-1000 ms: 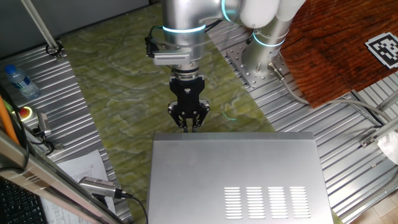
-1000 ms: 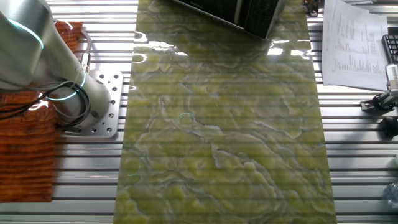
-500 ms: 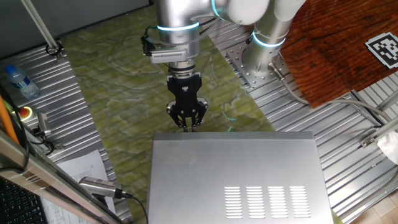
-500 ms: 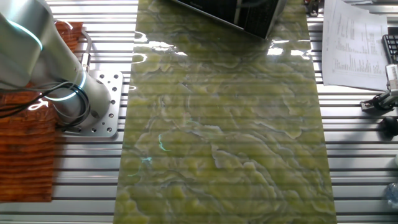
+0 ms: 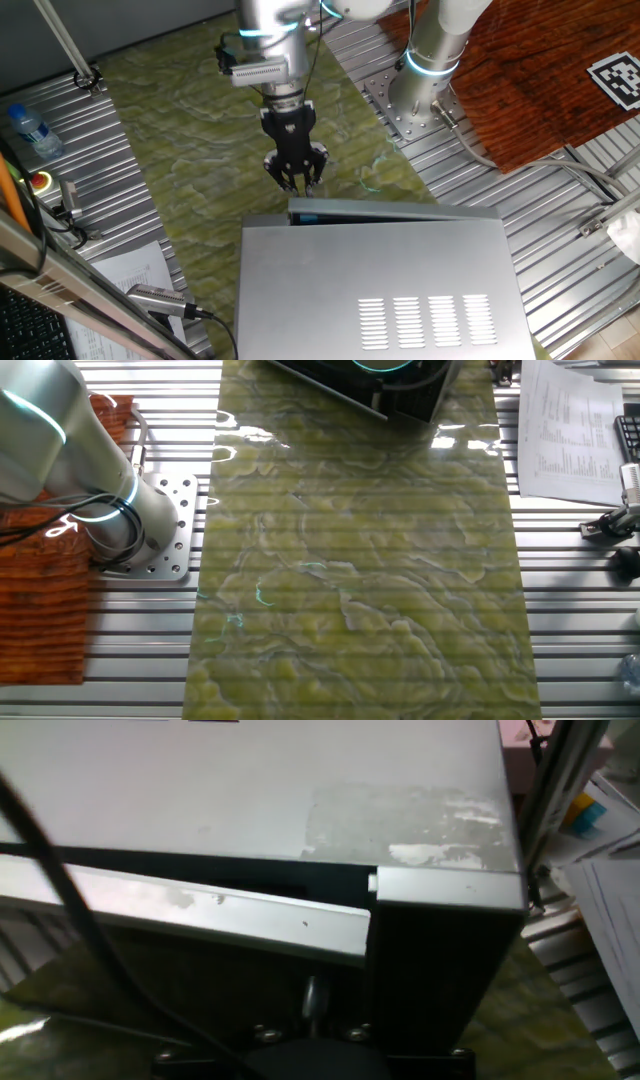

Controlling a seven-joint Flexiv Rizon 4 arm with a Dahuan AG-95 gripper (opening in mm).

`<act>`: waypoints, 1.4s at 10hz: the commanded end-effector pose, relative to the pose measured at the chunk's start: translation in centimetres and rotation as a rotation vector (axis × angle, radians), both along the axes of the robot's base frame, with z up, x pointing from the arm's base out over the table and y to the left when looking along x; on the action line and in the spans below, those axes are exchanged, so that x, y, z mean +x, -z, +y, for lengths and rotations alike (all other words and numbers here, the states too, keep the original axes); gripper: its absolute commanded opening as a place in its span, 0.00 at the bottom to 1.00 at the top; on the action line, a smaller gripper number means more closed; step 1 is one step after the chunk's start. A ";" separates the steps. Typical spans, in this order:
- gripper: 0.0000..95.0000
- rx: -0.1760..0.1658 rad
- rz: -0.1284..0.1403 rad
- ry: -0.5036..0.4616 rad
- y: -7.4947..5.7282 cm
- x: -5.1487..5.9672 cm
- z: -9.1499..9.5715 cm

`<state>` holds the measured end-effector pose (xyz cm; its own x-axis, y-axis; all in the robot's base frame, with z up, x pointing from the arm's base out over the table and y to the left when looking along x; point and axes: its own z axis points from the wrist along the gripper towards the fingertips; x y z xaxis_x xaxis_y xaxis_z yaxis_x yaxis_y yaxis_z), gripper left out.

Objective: Open the microwave door

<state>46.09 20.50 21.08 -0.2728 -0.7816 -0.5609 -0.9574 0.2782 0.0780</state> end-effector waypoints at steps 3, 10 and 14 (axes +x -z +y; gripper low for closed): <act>1.00 -0.294 0.003 0.120 -1.8 -0.4 -1.1; 0.40 -0.337 0.055 0.243 -4.6 -0.8 -3.3; 0.00 -0.373 0.081 0.297 -5.2 0.2 -3.3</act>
<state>46.12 17.15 26.39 -0.5437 -0.8077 -0.2283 -0.8286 0.5597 -0.0070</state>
